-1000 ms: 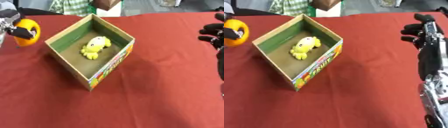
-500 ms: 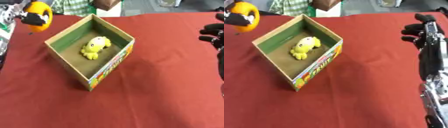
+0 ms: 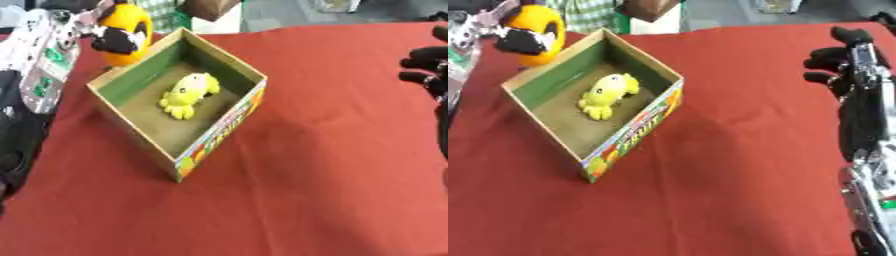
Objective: Pick up objects on the table and place them in the box.
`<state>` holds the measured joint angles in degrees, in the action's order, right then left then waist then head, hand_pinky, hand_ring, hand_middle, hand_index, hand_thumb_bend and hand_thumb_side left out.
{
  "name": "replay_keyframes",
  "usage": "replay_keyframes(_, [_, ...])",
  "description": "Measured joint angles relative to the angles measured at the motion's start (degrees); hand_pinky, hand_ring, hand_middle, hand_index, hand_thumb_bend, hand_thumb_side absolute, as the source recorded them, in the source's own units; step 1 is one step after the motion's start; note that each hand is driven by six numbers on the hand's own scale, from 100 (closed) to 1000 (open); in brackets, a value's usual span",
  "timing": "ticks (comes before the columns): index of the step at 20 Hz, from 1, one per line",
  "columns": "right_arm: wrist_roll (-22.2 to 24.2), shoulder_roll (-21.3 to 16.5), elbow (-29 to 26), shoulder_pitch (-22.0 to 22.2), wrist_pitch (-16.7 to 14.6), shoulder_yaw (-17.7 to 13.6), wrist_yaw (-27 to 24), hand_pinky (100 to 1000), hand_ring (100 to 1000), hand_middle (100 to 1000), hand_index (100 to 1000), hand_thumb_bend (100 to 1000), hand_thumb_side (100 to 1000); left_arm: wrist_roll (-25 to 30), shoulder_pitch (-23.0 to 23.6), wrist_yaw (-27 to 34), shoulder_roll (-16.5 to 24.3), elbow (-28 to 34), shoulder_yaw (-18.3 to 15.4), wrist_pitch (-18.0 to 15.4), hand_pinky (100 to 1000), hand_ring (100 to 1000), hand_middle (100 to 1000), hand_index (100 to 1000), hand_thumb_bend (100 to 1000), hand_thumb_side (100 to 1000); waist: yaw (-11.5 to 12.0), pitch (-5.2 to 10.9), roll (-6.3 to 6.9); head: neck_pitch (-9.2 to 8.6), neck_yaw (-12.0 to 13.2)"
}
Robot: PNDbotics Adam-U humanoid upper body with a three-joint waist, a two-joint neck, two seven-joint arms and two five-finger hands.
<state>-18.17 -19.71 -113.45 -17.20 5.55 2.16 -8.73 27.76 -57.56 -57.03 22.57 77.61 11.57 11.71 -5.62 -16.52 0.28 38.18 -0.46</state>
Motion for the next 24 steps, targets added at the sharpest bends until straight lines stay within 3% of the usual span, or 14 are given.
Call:
replay_keyframes(5, [0.1,0.0,0.0,-0.1,0.0,0.0,0.0,671,675,598,853,100,872,-0.7,0.2,0.1,-2.0,0.2,1.7,-0.7,386,444,411,444,100,364,0.0,0.0,0.13,0.03,-0.1])
replay_keyframes(7, [0.1,0.1,0.0,-0.2,-0.1,0.0,0.0,671,676,598,853,100,870,-0.9,0.2,0.0,-2.1,0.2,1.9,-0.8,417,478,453,493,100,282,-0.1,0.0,0.18,0.03,-0.1])
replay_keyframes(8, [0.1,0.1,0.0,-0.3,-0.1,0.0,0.0,671,676,598,853,100,873,-0.8,0.7,0.0,-2.4,0.1,2.2,-0.7,420,481,456,497,100,331,-0.2,0.0,0.27,0.03,-0.1])
replay_keyframes(16, [0.3,0.3,0.0,-0.4,0.0,0.2,0.0,672,676,598,853,100,873,1.7,1.6,-3.0,-4.8,-5.8,4.6,-2.0,426,493,469,506,100,318,-0.3,0.0,0.31,0.02,0.1])
replay_keyframes(19, [0.4,0.3,0.0,-0.4,0.1,0.2,0.0,672,676,598,853,100,873,2.0,1.6,-5.3,-5.2,-6.9,5.2,-3.0,453,516,503,562,100,305,-0.3,0.0,0.29,0.02,0.3])
replay_keyframes(24, [0.5,0.3,0.0,-0.4,0.1,0.3,0.0,672,676,598,853,100,874,4.3,1.6,-9.1,-6.0,-8.6,5.6,-4.5,527,611,620,732,100,270,-0.3,0.0,0.27,0.01,0.7])
